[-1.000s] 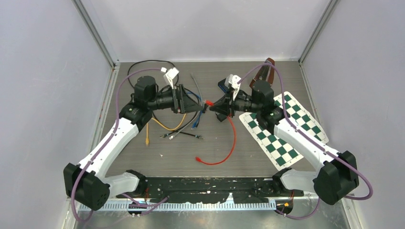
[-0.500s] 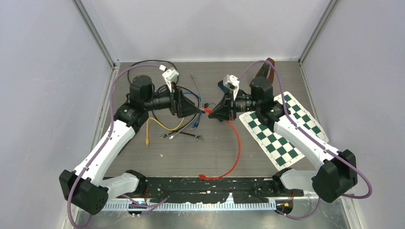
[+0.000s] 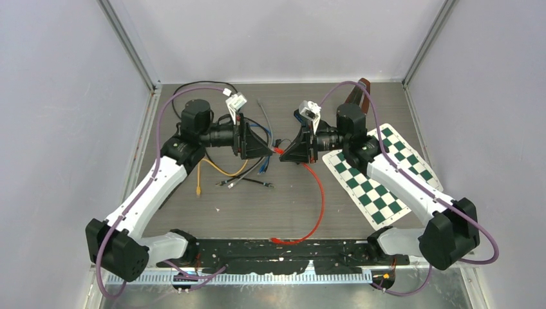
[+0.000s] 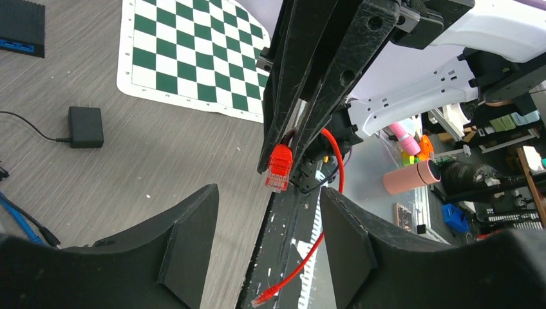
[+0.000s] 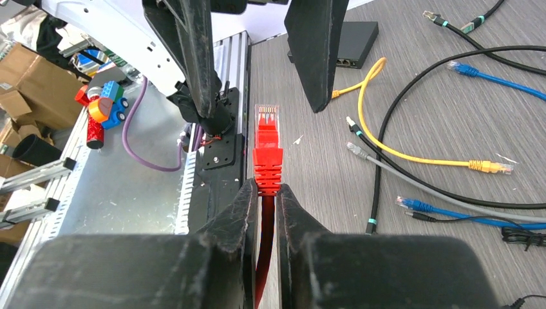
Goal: Insert the plug into the switch port
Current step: Pick up the connector from the center of the board.
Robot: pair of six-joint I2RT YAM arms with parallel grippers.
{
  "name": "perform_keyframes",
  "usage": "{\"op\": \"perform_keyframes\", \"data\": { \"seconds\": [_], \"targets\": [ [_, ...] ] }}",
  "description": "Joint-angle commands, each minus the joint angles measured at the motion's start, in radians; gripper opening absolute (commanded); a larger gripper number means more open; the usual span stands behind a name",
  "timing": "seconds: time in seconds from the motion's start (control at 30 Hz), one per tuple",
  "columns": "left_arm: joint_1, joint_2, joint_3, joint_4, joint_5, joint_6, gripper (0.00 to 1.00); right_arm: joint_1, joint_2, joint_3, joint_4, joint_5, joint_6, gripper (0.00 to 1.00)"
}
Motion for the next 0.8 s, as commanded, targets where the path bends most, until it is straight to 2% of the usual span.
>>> {"op": "perform_keyframes", "data": {
  "seconds": [0.0,0.5,0.6,0.77],
  "targets": [
    [-0.012,0.022,0.025,0.063,0.042,-0.013,0.60,0.000,0.008,0.039,0.072,-0.023,0.052,0.05],
    [-0.029,0.043,0.011,0.093,0.057,-0.040,0.46,0.023,0.036,0.046,0.075,-0.026,0.064,0.05],
    [-0.030,0.046,-0.003,0.090,0.060,-0.039,0.38,0.024,0.036,0.045,0.074,-0.023,0.064,0.05],
    [-0.030,0.038,-0.019,0.096,0.068,-0.068,0.09,0.023,0.033,0.048,0.070,-0.015,0.064,0.05]
  ]
}}
